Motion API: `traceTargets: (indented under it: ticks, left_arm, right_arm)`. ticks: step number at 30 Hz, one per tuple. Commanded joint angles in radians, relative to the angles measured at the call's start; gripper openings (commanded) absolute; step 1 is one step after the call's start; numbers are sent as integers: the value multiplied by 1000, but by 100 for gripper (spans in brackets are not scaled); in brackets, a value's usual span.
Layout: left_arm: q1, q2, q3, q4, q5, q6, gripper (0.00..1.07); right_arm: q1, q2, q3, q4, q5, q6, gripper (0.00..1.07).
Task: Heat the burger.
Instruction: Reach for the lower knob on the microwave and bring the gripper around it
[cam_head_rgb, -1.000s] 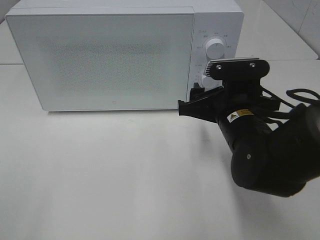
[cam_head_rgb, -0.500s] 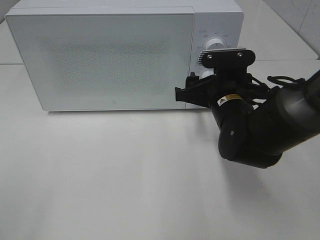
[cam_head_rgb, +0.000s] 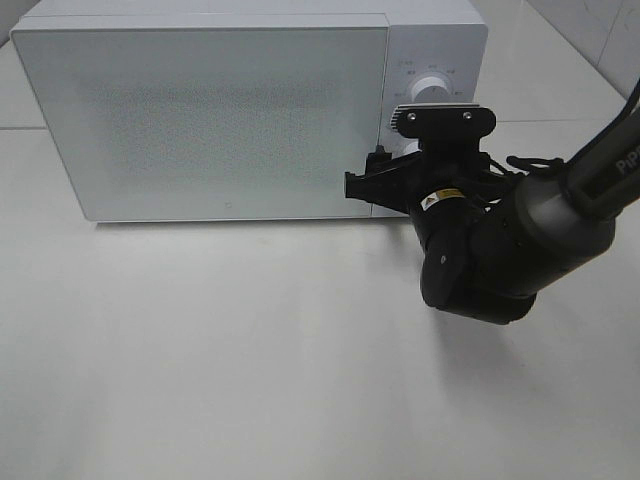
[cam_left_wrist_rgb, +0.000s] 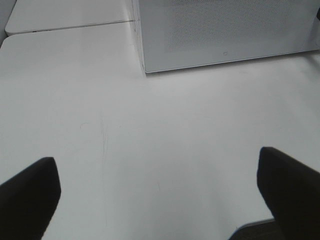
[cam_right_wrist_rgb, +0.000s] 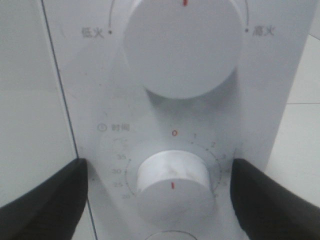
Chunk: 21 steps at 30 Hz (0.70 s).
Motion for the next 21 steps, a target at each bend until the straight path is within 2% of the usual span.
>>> traceTargets:
  ticks: [1,9,11,12,13,14,15,16,17,18,19,20,21]
  left_arm:
    - [0,-21,2,-1,-15,-8,101]
    - [0,-20,2,-1,-15,-8,101]
    - [0,-20,2,-1,-15,-8,101]
    - [0,-20,2,-1,-15,-8,101]
    - [0,-20,2,-1,-15,-8,101]
    - [0,-20,2,-1,-15,-8,101]
    - [0,-20,2,-1,-15,-8,101]
    - [0,-20,2,-1,-15,-8,101]
    - [0,-20,2,-1,-15,-8,101]
    - [0,-20,2,-1,-15,-8,101]
    - [0,-20,2,-1,-15,-8,101]
    - [0,-20,2,-1,-15,-8,101]
    - [0,-20,2,-1,-15,-8,101]
  right_arm:
    - [-4,0,-11,-9,-16,15,76]
    - [-4,1,-11,-9,-16,15,72]
    - [-4,1,-11,-9,-16,15,62]
    - [-4,1,-11,-9,-16,15,62]
    - [-4,1,-11,-9,-15,15,50]
    - [-4,1,-11,-9,-15,15,50]
    - [-4,1,-11,-9,-15,14,44]
    - [-4,1,-11,-9,-16,11,31]
    - [-4,1,-11,-9,-16,11,31]
    - [-4,1,-11,-9,-15,11,18]
    - [-4,1,-11,-10,-15,11,13]
    - [-4,1,-11,-10,-15,11,13]
    - [-4,1,-11,-13,-15,11,3]
